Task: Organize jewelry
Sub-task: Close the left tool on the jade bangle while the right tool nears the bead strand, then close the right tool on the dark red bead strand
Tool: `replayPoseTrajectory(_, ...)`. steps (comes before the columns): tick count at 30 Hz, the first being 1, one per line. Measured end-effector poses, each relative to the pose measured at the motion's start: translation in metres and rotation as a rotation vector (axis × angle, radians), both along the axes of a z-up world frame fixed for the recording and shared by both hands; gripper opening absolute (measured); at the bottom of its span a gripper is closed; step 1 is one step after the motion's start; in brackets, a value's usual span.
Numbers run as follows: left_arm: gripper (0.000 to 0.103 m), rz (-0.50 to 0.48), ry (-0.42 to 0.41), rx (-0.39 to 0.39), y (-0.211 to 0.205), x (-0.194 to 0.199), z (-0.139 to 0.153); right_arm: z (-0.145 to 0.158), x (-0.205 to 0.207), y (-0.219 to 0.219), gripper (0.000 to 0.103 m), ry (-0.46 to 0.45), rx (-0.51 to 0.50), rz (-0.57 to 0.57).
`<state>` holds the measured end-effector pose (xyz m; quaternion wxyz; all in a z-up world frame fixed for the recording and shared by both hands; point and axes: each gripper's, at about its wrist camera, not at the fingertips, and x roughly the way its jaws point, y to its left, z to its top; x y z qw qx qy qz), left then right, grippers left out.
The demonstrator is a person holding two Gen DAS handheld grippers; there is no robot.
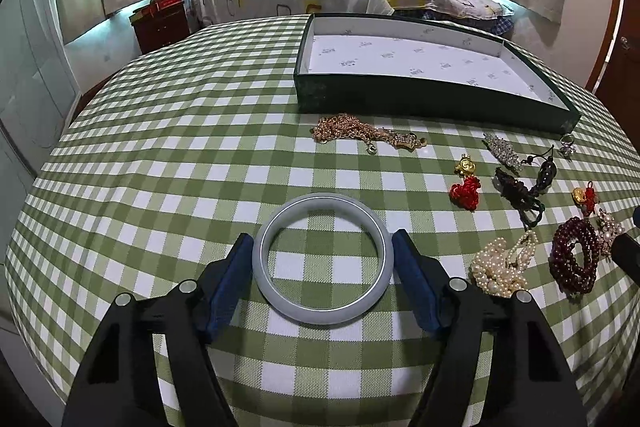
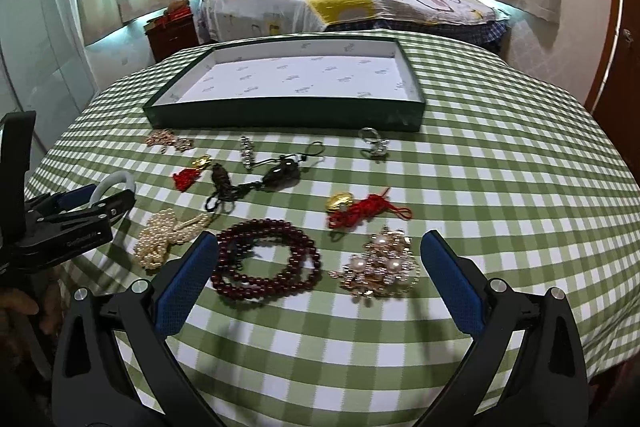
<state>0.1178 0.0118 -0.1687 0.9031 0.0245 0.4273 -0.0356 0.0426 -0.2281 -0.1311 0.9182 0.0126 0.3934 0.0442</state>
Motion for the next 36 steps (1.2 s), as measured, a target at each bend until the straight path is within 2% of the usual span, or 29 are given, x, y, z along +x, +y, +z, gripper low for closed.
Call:
replayPoseTrajectory(7,0.069,0.004,0.0,0.0,0.001,-0.003,0.0,-0.004,0.002,0.012,0.097,0.0,-0.006,0.039)
replayPoseTrajectory(10,0.069,0.008,-0.001,-0.002,0.003,-0.005,0.0,-0.009,0.005,0.018,0.085,0.016,-0.005,0.062)
replayPoseTrajectory(28,0.068,0.031,0.004,-0.006,0.01,-0.007,0.001,-0.029,0.019,0.032,0.086,0.062,-0.018,0.089)
replayPoseTrajectory(34,0.068,0.033,0.001,-0.006,0.01,-0.007,0.001,-0.031,0.017,0.036,0.086,0.052,-0.046,0.096)
replayPoseTrajectory(36,0.068,0.033,0.001,-0.006,0.01,-0.007,0.001,-0.031,0.016,0.036,0.083,0.047,-0.054,0.09)
